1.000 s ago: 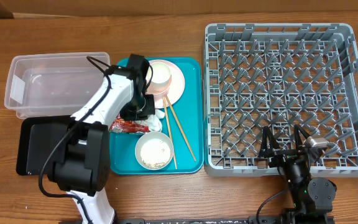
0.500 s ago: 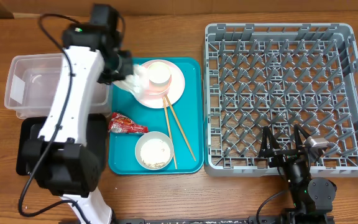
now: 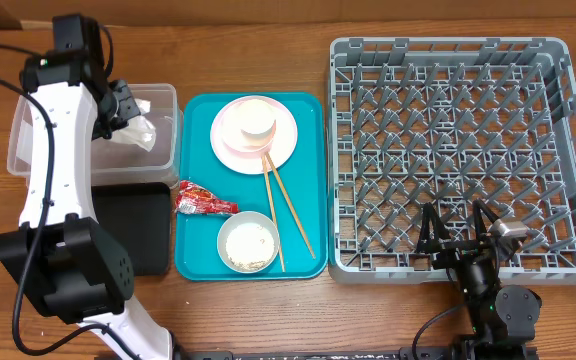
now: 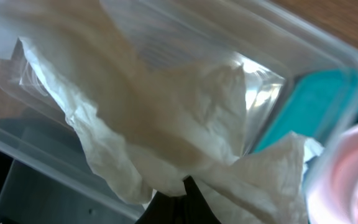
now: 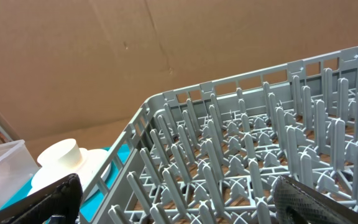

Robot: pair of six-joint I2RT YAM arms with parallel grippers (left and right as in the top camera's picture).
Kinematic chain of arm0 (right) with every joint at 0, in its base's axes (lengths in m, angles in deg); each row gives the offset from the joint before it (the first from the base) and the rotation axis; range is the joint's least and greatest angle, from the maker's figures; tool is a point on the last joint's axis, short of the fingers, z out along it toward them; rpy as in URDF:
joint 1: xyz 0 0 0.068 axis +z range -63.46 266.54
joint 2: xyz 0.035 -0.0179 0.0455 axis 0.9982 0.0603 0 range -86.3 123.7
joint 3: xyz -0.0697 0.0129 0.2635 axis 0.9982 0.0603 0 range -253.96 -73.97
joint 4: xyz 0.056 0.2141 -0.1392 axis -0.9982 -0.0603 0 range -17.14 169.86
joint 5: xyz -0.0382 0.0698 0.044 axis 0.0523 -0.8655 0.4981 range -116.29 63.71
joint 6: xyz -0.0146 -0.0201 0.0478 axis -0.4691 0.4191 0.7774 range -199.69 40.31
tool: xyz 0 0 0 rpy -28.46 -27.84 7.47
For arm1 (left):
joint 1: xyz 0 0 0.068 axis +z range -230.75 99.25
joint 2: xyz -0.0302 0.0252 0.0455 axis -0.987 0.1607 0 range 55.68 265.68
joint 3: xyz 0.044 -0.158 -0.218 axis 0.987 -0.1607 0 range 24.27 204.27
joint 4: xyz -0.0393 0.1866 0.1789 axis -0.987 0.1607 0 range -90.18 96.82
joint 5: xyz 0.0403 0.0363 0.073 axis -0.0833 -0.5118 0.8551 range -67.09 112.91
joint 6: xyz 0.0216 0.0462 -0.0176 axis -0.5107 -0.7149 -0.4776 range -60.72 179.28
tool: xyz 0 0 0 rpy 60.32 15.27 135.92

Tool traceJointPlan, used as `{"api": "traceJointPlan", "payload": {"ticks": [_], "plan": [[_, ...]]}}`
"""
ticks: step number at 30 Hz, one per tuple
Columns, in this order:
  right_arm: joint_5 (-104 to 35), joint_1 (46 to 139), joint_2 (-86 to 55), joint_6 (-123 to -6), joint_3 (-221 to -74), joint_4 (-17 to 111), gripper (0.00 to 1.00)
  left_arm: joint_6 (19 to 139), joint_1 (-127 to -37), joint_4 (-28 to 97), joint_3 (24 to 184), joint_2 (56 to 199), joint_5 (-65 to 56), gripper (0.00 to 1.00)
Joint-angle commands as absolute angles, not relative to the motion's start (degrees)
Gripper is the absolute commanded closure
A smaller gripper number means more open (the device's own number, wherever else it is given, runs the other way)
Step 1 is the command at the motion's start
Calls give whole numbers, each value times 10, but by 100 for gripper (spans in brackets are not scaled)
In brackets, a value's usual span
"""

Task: Sort waste into correct bins and load items into the dishwasher
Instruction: 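Carry the tissue left and drop it into the clear bin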

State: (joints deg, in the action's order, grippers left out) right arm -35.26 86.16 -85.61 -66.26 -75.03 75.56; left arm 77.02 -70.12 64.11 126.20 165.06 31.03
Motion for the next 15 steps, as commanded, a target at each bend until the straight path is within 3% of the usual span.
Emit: {"api": "traceJointPlan", "payload": {"ticks": [1,10,11,12,15], "plan": [[-350,858,-861,-665,-744,759,0,778,-686,602,1213,1643,321,96],[-350,858,-861,-665,-744,759,0,786,-660,545,1172,1644,321,92],[-349,858,-861,-665,-744,759,0,787,-660,542,1172,1644,321,83],[-350,858,-861,-665,-744,759,0,787,-660,540,1172,1644,321,67],[-350,858,-861,-665,-744,759,0,786,-660,538,1172,1644,319,44]]}}
